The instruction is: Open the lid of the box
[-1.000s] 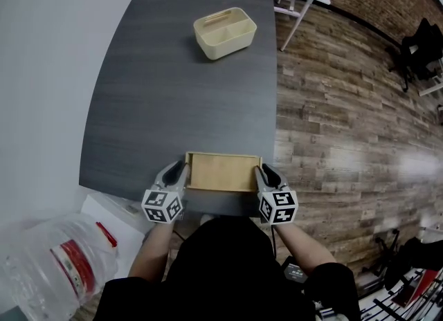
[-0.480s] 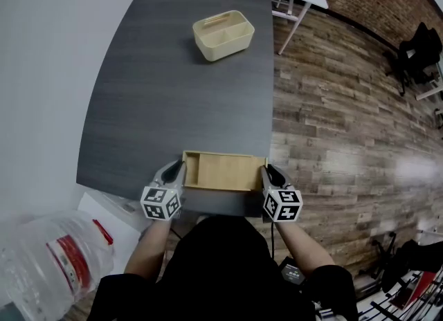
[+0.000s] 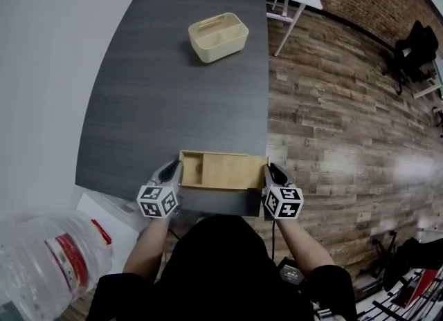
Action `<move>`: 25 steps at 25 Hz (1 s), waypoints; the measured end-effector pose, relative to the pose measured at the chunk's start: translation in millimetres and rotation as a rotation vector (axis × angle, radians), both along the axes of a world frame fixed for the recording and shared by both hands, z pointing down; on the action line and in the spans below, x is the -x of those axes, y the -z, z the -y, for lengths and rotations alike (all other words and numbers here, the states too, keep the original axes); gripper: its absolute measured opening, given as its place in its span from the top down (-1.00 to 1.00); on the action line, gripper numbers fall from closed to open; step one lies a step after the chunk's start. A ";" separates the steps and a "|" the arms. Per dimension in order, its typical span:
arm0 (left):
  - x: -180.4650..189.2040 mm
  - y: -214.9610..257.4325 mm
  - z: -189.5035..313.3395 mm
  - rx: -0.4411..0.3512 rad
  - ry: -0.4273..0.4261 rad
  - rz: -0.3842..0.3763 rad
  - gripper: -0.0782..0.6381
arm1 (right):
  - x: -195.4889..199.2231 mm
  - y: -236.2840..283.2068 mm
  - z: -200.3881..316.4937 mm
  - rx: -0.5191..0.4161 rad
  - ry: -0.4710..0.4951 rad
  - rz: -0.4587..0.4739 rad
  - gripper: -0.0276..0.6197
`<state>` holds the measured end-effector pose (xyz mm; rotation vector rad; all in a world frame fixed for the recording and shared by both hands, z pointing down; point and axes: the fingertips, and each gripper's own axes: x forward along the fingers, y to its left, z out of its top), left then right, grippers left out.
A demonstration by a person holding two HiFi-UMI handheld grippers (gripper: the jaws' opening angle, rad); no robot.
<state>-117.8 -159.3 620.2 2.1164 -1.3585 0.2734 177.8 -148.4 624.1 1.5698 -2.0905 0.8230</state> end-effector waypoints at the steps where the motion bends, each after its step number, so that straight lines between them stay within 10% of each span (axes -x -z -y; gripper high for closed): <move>1: -0.1 -0.1 0.3 0.001 0.003 0.000 0.67 | -1.7 -0.1 0.1 0.000 -0.004 0.000 0.73; 25: 1.2 -2.2 3.1 0.035 0.033 -0.022 0.68 | -43.2 -1.6 0.6 -0.012 -0.089 -0.025 0.77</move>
